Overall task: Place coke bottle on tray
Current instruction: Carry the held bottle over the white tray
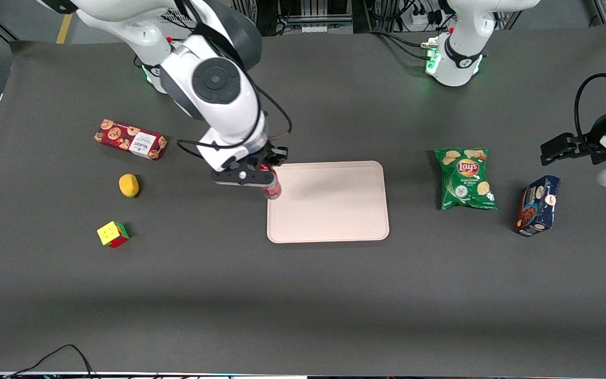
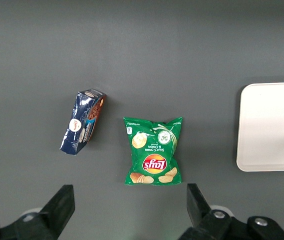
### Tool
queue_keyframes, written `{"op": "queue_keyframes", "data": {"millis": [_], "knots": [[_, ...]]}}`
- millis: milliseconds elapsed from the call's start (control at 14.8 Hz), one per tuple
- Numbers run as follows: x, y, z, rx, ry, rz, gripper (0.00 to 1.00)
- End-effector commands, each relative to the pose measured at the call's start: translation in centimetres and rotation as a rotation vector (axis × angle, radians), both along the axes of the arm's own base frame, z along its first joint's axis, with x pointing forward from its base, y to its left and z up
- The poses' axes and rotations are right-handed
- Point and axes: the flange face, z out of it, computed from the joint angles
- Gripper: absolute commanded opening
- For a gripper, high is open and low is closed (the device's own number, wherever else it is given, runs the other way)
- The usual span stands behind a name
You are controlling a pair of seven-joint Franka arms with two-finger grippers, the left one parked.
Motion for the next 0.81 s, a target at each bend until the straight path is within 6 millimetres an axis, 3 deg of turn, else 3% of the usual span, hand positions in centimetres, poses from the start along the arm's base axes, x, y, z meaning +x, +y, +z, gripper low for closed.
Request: {"op": "queue_keyframes", "data": {"millis": [0,338,609,744], "knots": [[0.8,2.4,-2.9,-0.011,-0.035,-0.032,0.00],[-0.3,3.8,-10.9,0.022,-0.058,-0.012,0.00],[-0.3,2.9,-13.7,-0.005,-0.017,-0.015,0.00],[-0.5,2.6,-14.0,-0.011,-0.010,-0.014,0.00]]}}
